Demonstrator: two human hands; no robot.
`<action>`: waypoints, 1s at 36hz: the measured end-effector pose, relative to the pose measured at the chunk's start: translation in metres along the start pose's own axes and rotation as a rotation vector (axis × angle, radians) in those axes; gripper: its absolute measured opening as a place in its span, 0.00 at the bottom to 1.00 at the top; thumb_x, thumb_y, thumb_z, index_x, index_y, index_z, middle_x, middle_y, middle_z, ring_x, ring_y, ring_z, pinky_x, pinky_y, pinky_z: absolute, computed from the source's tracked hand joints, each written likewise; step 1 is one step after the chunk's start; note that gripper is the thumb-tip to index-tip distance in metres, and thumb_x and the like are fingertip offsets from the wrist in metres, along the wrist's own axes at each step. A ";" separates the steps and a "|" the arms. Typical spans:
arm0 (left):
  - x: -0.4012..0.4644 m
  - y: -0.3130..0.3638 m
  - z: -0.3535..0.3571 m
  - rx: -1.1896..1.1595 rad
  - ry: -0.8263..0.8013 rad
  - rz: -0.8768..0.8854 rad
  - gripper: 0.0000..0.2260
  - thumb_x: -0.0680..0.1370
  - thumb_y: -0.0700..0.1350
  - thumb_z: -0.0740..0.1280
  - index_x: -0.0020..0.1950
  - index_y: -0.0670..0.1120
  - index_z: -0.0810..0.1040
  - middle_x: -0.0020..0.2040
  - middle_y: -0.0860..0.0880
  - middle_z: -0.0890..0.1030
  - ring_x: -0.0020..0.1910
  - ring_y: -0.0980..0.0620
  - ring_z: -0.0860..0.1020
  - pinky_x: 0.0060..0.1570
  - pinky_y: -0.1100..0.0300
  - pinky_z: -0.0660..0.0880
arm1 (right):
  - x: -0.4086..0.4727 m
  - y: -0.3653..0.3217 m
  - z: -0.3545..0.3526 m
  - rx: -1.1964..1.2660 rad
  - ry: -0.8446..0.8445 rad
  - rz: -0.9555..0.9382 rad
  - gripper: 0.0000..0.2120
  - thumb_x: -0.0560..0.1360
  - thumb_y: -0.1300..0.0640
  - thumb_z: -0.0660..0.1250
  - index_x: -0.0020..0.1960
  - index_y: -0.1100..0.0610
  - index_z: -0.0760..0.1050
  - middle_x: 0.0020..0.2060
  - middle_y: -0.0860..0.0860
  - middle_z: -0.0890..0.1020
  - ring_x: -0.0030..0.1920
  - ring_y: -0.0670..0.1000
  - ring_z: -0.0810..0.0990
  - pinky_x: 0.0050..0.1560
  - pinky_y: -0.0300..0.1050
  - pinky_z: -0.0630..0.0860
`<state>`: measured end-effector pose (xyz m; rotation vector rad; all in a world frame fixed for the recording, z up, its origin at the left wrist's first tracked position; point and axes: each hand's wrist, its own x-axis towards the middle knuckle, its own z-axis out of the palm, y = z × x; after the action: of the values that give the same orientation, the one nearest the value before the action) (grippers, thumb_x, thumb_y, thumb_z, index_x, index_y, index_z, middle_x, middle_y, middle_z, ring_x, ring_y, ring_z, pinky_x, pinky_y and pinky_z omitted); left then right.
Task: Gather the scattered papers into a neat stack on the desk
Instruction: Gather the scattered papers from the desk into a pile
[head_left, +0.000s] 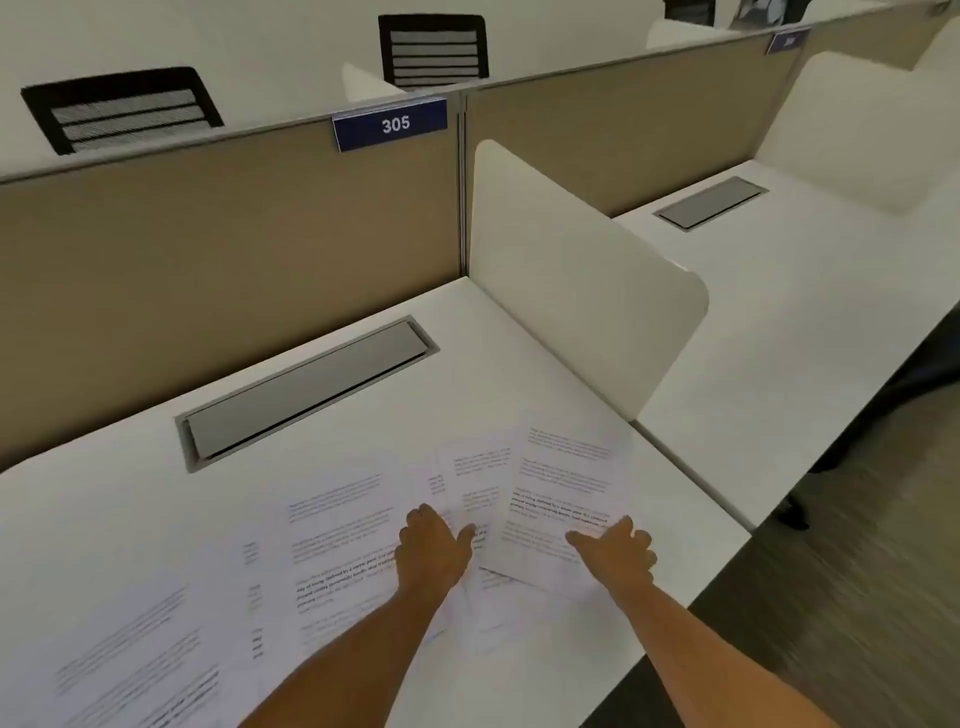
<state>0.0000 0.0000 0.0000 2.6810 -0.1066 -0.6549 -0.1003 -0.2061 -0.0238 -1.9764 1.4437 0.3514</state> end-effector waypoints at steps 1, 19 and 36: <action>0.002 0.001 0.002 -0.023 -0.016 -0.017 0.35 0.77 0.63 0.63 0.73 0.38 0.62 0.69 0.41 0.70 0.67 0.42 0.72 0.63 0.48 0.73 | 0.001 0.001 0.002 -0.027 -0.001 0.009 0.48 0.70 0.36 0.72 0.77 0.59 0.54 0.73 0.61 0.63 0.71 0.64 0.66 0.67 0.60 0.70; 0.018 0.015 0.030 -0.103 -0.014 -0.213 0.32 0.75 0.61 0.67 0.68 0.39 0.66 0.65 0.40 0.69 0.64 0.40 0.71 0.59 0.45 0.73 | 0.026 0.032 0.026 -0.252 -0.038 -0.340 0.52 0.75 0.44 0.71 0.81 0.53 0.35 0.82 0.55 0.42 0.80 0.64 0.38 0.78 0.66 0.46; 0.021 0.017 0.029 -0.113 -0.056 -0.194 0.30 0.77 0.56 0.67 0.70 0.39 0.63 0.67 0.39 0.66 0.66 0.39 0.69 0.60 0.48 0.73 | 0.020 0.001 0.031 -0.299 -0.066 -0.354 0.58 0.68 0.42 0.77 0.81 0.49 0.38 0.77 0.61 0.53 0.74 0.64 0.56 0.70 0.59 0.67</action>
<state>0.0059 -0.0294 -0.0268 2.5849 0.1734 -0.7711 -0.0897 -0.2011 -0.0585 -2.3849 1.0169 0.4886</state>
